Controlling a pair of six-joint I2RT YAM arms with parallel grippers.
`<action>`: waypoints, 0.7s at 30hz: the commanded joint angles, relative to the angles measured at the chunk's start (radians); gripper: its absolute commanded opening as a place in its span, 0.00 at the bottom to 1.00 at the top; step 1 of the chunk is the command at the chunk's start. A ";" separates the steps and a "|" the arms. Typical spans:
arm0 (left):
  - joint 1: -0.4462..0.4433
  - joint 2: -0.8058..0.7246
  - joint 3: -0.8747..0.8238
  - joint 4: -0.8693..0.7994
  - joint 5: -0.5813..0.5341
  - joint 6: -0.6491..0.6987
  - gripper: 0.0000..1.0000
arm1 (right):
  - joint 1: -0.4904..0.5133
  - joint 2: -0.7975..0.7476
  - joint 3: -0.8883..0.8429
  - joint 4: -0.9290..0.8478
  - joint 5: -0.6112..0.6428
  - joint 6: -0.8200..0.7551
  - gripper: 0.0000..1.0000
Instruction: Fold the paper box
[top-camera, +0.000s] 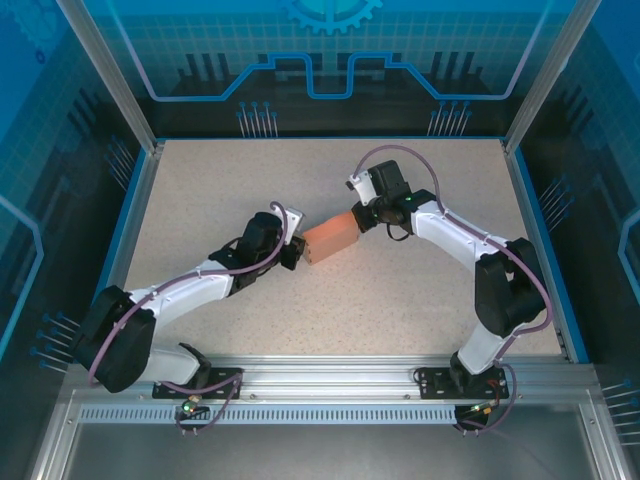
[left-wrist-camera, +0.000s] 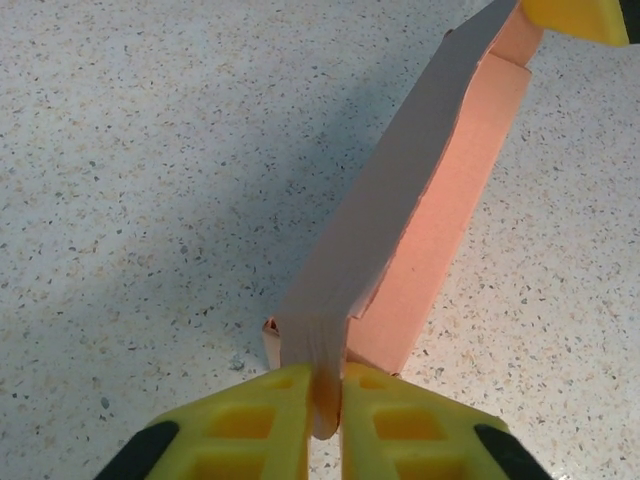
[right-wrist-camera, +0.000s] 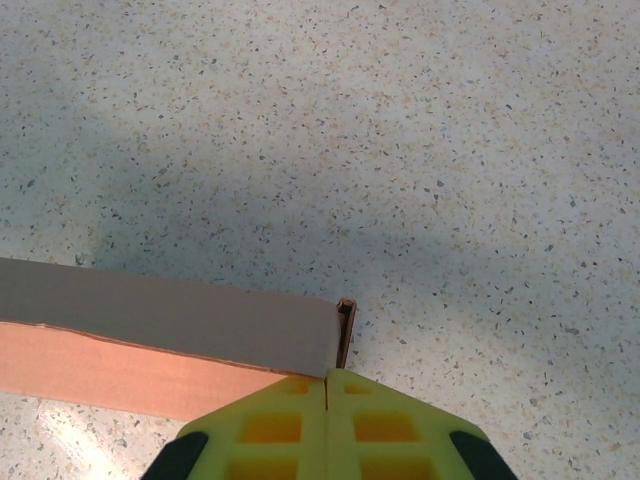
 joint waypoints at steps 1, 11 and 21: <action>0.006 0.003 0.044 -0.027 -0.009 -0.019 0.09 | 0.016 -0.018 -0.007 -0.009 0.007 0.018 0.05; 0.005 0.008 0.092 -0.077 0.031 -0.247 0.06 | 0.028 -0.027 -0.046 0.013 0.015 0.034 0.04; 0.007 -0.003 0.051 0.011 0.060 -0.456 0.07 | 0.036 -0.044 -0.087 0.054 0.026 0.055 0.04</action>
